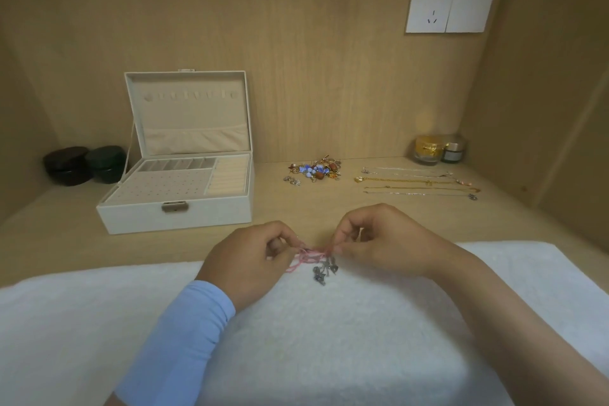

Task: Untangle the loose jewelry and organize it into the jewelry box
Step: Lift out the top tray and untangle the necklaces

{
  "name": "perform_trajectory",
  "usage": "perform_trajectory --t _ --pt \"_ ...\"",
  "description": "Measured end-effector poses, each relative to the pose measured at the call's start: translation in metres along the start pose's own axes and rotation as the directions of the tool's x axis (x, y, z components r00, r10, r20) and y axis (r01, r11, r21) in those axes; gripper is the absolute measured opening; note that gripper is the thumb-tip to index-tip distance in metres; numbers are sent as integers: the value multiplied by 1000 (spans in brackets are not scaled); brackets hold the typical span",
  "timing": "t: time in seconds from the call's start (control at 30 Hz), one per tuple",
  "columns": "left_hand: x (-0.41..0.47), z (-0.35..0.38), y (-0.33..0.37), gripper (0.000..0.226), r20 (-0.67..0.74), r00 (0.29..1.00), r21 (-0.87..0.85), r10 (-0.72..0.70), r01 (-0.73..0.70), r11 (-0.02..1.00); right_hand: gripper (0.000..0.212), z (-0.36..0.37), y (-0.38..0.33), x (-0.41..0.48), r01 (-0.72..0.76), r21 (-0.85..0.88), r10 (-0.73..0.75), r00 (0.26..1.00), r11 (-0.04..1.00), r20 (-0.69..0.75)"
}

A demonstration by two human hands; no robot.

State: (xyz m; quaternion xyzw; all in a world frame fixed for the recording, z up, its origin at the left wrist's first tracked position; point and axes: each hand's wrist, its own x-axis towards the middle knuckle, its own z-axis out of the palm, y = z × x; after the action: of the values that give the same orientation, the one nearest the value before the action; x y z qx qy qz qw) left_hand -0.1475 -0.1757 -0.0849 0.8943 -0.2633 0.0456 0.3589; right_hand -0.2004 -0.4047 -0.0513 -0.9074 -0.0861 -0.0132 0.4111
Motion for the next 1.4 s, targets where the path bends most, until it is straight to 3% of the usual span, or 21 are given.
perform_trajectory --t 0.17,0.27,0.4,0.63,0.77,1.0,1.13,1.23,1.4 --pt "1 2 7 20 -23 985 89 173 -171 981 9 10 -3 -5 -30 -219 31 1000 975 3" --pt "4 6 16 12 41 969 54 242 -244 968 5 13 -4 -3 -40 -248 40 999 968 -4" --pt "4 8 14 34 156 960 67 233 -246 967 5 9 -6 -3 -26 -239 39 998 971 47" --pt "-3 2 12 7 132 960 -42 248 -244 969 5 -5 -5 -8 -92 -126 103 992 988 79" --pt "-8 -6 12 11 144 962 -169 231 -206 964 5 -12 -5 -12 -129 23 127 988 991 82" --pt "-15 -19 7 12 221 966 53 133 -148 988 24 -15 -3 -11 -74 242 87 995 967 -45" --pt "-11 -30 16 9 278 961 245 13 -84 966 35 -21 -4 -10 -150 90 159 983 985 -96" --pt "-4 -33 28 14 218 976 336 -8 -67 939 30 -24 -4 -9 -193 -21 189 975 981 -120" --pt "9 -8 55 14 217 969 214 118 -165 963 28 -22 1 -11 -218 -143 206 974 966 -95"
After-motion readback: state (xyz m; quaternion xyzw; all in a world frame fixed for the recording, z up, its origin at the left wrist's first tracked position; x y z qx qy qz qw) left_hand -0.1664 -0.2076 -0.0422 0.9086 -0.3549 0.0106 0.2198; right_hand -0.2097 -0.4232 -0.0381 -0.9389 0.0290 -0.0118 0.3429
